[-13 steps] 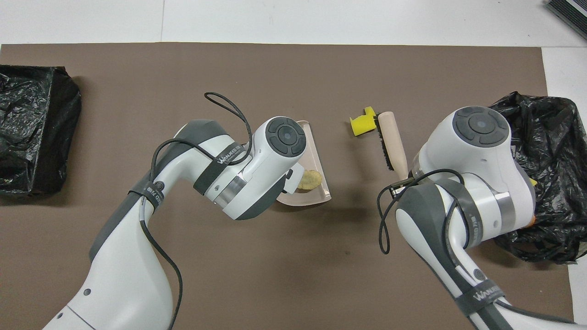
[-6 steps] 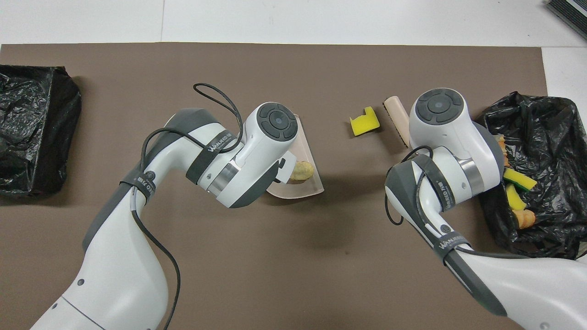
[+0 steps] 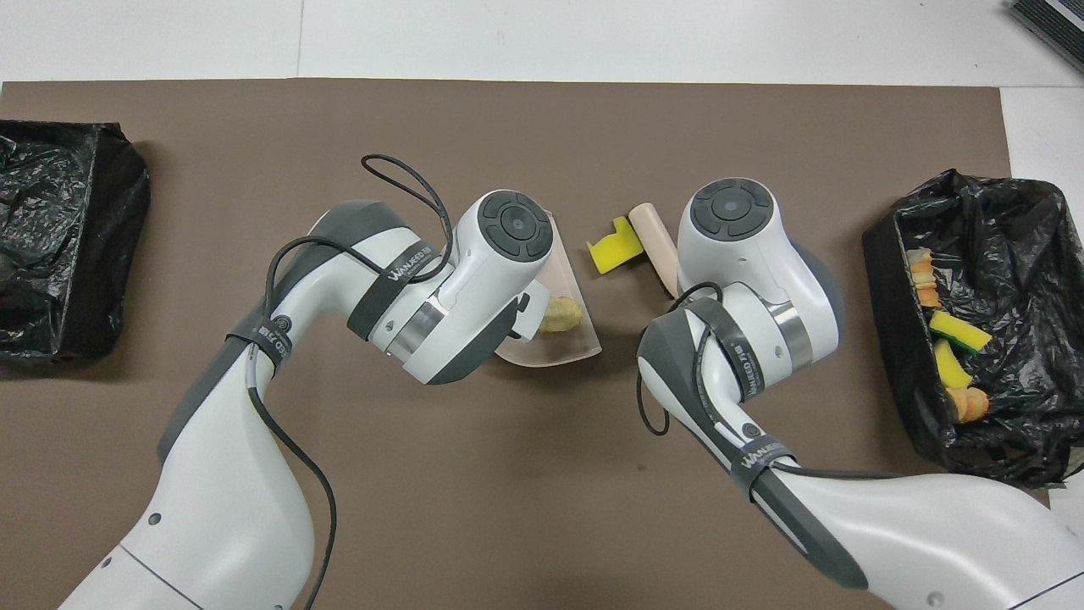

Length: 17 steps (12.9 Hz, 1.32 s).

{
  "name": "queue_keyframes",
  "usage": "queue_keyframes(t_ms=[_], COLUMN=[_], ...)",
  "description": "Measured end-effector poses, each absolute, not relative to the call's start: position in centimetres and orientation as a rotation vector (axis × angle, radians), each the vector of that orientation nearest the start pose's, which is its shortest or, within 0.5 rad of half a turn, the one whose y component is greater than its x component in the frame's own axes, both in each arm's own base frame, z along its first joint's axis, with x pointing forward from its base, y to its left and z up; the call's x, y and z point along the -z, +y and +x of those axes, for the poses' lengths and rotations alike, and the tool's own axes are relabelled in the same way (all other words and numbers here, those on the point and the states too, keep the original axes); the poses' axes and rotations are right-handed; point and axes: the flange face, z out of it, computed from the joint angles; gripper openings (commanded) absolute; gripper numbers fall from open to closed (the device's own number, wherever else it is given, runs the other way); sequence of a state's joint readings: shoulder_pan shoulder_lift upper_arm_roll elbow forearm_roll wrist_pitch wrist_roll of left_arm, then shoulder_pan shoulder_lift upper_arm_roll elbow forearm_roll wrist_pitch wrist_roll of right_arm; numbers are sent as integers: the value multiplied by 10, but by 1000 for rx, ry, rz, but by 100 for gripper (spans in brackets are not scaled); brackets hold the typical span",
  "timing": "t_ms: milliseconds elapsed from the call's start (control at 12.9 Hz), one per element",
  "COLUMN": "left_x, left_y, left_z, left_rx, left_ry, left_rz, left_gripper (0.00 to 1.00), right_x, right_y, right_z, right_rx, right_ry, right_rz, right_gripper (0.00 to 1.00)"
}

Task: Sweep and dump trash in bin
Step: 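Sweep the sponge and bread pieces with the right gripper's brush into the dustpan, then carry the loaded dustpan with the left gripper toward the nearer black bag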

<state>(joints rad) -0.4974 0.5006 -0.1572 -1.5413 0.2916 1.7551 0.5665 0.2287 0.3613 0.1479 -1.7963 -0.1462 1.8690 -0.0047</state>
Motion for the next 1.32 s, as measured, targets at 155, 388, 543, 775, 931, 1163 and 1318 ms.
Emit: queue_keyframes(t_ms=[155, 388, 543, 775, 931, 1163, 1318], left_x=[-343, -341, -341, -341, -342, -369, -408], left_y=[-370, -369, -368, -362, -342, -300, -259], left_z=[545, 543, 543, 545, 549, 556, 571], left_rx=[-402, -399, -393, -363, -304, -236, -176], left_ry=[1766, 1769, 1771, 1816, 1882, 1948, 1948], left_rz=[-2304, -2303, -2303, -2284, -2252, -2202, -2190], left_gripper=[0, 0, 0, 0, 0, 0, 0], right_x=[-329, -331, -332, -337, -349, -370, -375], right_y=[237, 266, 264, 234, 206, 191, 201], right_z=[559, 545, 547, 559, 565, 554, 532], right_rx=[-449, -478, -478, -464, -480, -516, -541], right_ry=[-710, -650, -626, -589, -539, -494, -422], right_rz=[-3092, -2930, -2899, -2897, -2899, -2911, -2947], right_gripper=[0, 0, 0, 0, 0, 0, 0])
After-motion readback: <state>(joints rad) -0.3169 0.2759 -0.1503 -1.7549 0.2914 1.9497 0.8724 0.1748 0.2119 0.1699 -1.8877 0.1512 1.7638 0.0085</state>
